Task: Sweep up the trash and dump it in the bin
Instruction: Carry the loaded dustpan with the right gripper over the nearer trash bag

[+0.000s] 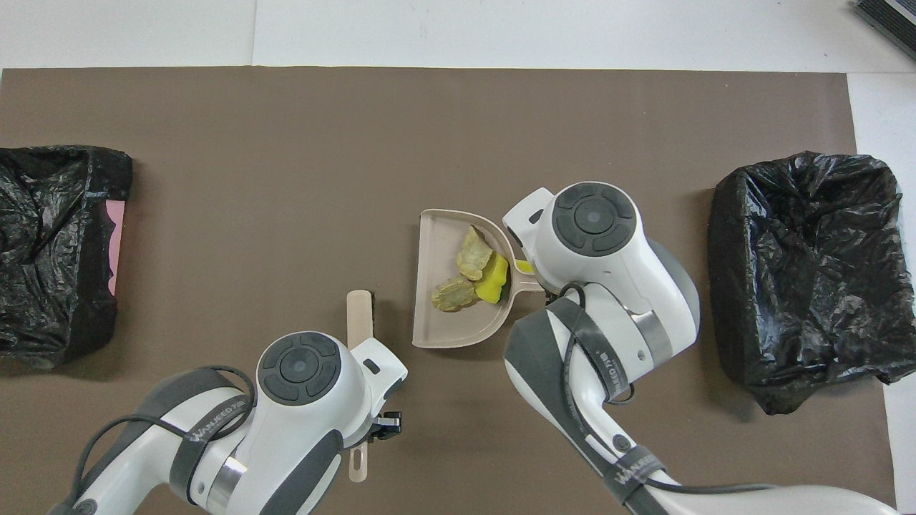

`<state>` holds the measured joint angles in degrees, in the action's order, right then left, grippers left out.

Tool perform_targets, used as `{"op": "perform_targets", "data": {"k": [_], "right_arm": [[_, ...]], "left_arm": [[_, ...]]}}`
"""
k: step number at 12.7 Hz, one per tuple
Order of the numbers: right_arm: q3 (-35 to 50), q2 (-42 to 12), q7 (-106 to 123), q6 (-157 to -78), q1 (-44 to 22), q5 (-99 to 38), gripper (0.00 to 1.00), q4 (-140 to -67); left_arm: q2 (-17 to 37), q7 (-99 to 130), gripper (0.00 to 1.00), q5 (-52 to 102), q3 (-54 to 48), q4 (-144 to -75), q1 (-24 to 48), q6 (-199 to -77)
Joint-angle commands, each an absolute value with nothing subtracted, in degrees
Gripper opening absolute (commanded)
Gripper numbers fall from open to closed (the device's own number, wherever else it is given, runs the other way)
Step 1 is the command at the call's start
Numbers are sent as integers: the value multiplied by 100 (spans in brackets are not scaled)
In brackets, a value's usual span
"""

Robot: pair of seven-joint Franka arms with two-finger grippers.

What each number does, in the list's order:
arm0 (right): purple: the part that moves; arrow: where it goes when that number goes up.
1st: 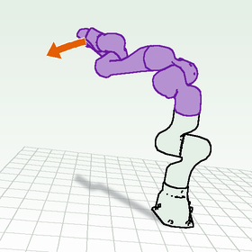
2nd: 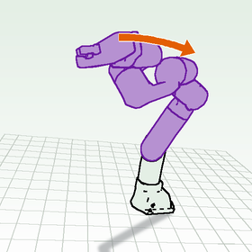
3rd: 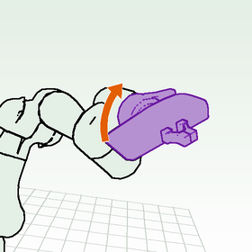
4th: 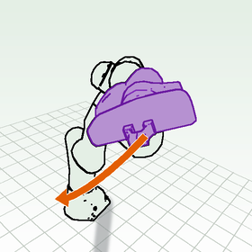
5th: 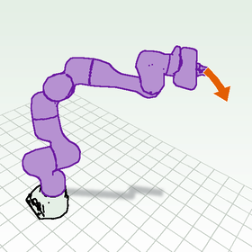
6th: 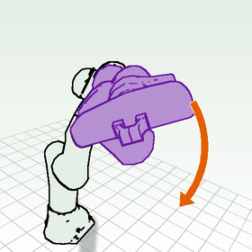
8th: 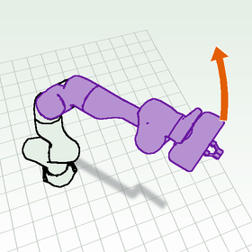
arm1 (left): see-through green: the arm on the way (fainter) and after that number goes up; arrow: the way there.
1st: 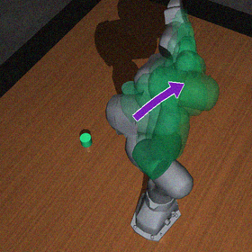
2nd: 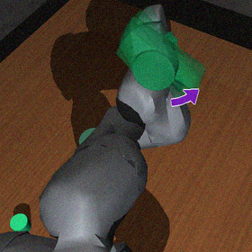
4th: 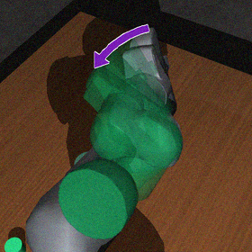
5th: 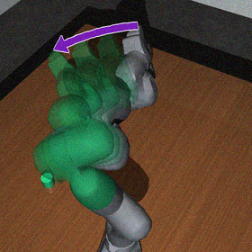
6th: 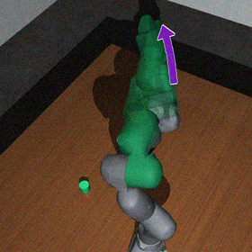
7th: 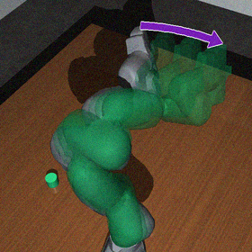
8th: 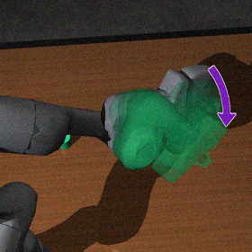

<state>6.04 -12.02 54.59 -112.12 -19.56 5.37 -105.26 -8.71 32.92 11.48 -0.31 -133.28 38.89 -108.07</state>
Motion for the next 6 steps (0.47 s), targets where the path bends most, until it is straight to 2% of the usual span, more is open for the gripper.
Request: {"op": "perform_targets", "data": {"k": [1, 3, 6], "right_arm": [[650, -959, 6045, -11083, -1566, 316, 0, -10459], [650, -862, 6362, -11066, -1372, 281, 0, -10424], [615, -800, 7282, -10934, -706, -305, 0, -10293]], "left_arm": [[-1238, 3866, 0, 1055, -70, -13631, 4226, -10863], [-1537, 4313, 0, 1063, -79, -13964, 4568, -11003], [-1854, 4622, 0, 1238, -88, -14307, 5315, -11170]]}}
